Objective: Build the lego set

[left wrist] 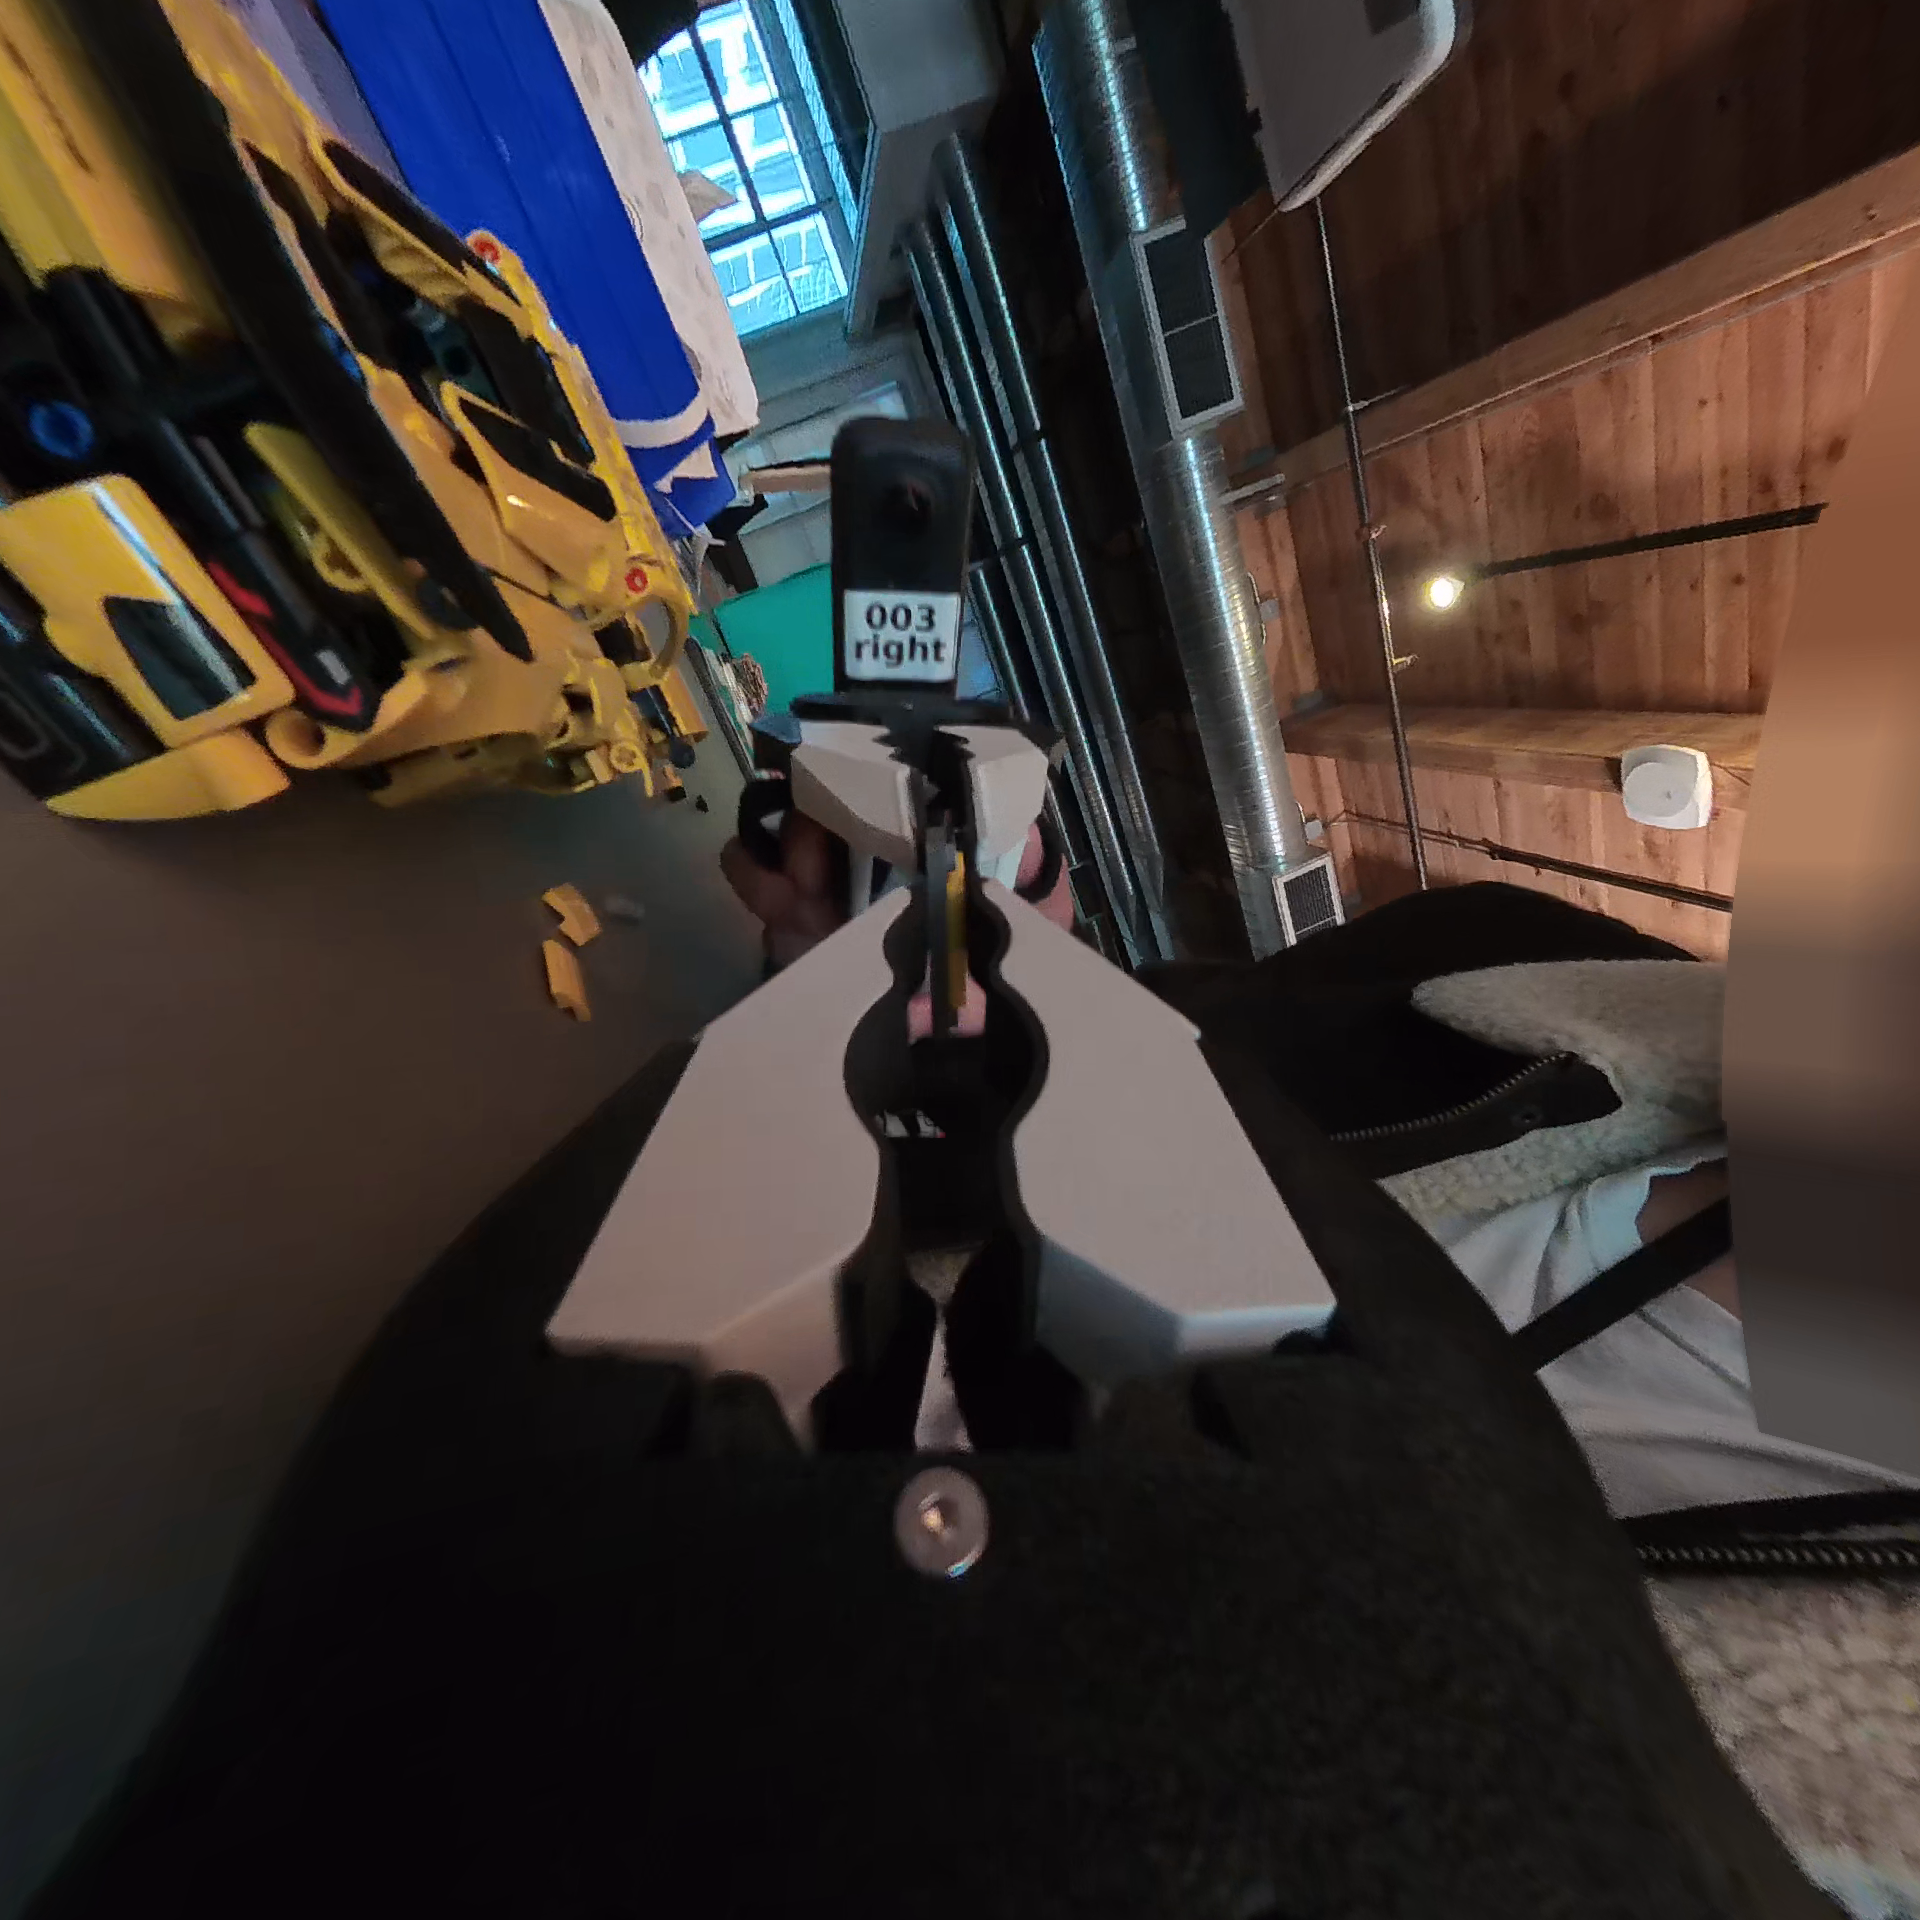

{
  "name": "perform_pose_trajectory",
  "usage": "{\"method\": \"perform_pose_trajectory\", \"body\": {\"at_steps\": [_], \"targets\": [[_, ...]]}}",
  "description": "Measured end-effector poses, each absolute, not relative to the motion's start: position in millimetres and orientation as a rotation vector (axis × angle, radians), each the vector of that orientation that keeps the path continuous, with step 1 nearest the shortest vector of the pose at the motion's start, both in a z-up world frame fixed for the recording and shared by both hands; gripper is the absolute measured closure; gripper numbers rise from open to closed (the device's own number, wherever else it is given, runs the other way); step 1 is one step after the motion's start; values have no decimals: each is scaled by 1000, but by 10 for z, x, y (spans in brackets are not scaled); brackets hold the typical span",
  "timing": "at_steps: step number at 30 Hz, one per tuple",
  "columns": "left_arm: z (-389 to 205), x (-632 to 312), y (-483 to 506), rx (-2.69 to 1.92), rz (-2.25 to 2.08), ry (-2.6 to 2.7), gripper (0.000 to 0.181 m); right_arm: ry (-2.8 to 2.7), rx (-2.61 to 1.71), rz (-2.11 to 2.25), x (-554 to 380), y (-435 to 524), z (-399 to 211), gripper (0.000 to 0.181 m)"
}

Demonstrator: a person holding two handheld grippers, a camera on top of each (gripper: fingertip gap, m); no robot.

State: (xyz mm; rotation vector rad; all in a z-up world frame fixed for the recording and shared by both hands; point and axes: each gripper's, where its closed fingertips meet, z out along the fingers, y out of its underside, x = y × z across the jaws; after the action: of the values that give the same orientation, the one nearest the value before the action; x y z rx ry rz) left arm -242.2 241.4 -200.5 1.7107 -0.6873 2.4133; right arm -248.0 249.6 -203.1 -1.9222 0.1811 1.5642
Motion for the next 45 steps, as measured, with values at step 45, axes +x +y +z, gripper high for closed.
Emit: {"method": "perform_pose_trajectory", "body": {"at_steps": [45], "targets": [[-1876,-2428,2408,1798,2558,-851,176,387,-1482,1648,-2455,2560,-1851,174]]}}
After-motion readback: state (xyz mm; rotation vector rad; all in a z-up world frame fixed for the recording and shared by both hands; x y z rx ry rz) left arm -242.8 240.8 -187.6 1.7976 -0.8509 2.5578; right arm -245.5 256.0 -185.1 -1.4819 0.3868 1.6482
